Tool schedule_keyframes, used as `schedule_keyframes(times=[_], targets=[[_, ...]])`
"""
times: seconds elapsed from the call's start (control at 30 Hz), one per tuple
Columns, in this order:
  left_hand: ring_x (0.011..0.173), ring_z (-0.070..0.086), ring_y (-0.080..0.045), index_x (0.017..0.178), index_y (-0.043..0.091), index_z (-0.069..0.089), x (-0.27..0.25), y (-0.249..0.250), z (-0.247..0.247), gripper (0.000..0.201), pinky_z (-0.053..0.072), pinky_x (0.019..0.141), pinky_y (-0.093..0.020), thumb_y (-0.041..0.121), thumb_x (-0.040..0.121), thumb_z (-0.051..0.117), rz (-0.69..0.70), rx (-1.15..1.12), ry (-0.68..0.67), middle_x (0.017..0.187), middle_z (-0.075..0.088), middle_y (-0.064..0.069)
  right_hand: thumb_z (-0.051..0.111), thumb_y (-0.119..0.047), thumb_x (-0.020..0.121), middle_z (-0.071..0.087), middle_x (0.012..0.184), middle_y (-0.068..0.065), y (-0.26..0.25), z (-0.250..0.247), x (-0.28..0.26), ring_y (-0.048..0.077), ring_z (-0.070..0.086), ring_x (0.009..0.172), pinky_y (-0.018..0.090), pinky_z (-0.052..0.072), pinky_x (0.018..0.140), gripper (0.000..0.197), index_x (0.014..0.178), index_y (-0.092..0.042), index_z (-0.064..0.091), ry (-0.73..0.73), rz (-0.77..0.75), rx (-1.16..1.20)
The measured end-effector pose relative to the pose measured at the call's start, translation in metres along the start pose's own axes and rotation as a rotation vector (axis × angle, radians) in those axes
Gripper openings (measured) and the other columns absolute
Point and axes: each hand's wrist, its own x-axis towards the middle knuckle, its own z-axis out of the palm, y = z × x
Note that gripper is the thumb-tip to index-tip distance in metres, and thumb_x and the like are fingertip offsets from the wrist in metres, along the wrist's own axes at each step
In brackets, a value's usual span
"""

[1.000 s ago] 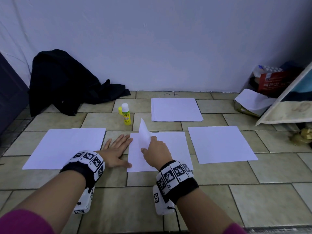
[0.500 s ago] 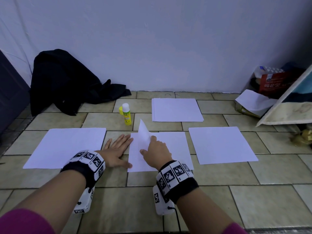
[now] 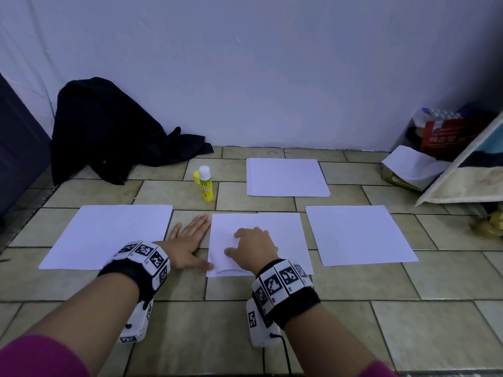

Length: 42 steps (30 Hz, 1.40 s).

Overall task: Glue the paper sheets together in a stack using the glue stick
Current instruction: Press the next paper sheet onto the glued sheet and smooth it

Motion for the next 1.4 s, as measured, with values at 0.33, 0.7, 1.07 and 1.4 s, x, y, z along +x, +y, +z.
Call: schedule_keyframes(times=[0.33, 0.7, 1.07, 1.4], targets=[[0.140, -0.025, -0.002, 0.150, 0.023, -0.019, 0.001, -0.003, -0.001, 0.113, -0.016, 0.114, -0.034, 0.059, 0.061, 0.040, 0.000, -0.117, 0.001, 0.153, -0.028, 0.013, 0.058, -0.038, 0.090, 0.042, 0.135, 0.010, -0.001, 0.000, 0.001, 0.030, 0.031, 0.132, 0.052, 0.037, 0.103, 0.048, 0.135, -0.023, 0.046, -0.019, 0.013, 0.002], [0.143, -0.021, -0.003, 0.151, 0.022, -0.017, 0.005, 0.002, -0.001, 0.115, -0.015, 0.115, -0.033, 0.071, 0.063, 0.038, -0.048, -0.137, 0.021, 0.156, -0.025, 0.011, 0.070, -0.030, 0.083, 0.036, 0.138, 0.012, -0.007, 0.001, 0.002, 0.032, 0.027, 0.134, 0.058, 0.037, 0.101, 0.063, 0.137, -0.024, 0.037, -0.072, 0.054, -0.089], [0.142, -0.030, -0.018, 0.148, 0.022, -0.025, 0.002, 0.020, -0.002, 0.117, -0.013, 0.115, -0.053, 0.060, 0.081, 0.063, -0.043, 0.015, -0.002, 0.152, -0.036, 0.006, 0.066, -0.027, 0.088, 0.028, 0.140, 0.027, -0.019, 0.003, 0.004, 0.045, 0.032, 0.131, 0.053, 0.048, 0.094, 0.072, 0.143, -0.015, 0.021, -0.063, 0.019, -0.346], [0.147, -0.007, -0.022, 0.153, 0.023, -0.009, 0.003, 0.019, -0.015, 0.118, 0.012, 0.119, -0.050, 0.061, 0.074, 0.070, -0.058, 0.173, 0.040, 0.160, -0.016, 0.005, 0.064, -0.026, 0.089, 0.025, 0.148, 0.014, -0.029, -0.003, 0.010, 0.032, 0.027, 0.136, 0.054, 0.038, 0.103, 0.072, 0.145, -0.009, 0.021, -0.083, -0.008, -0.393]])
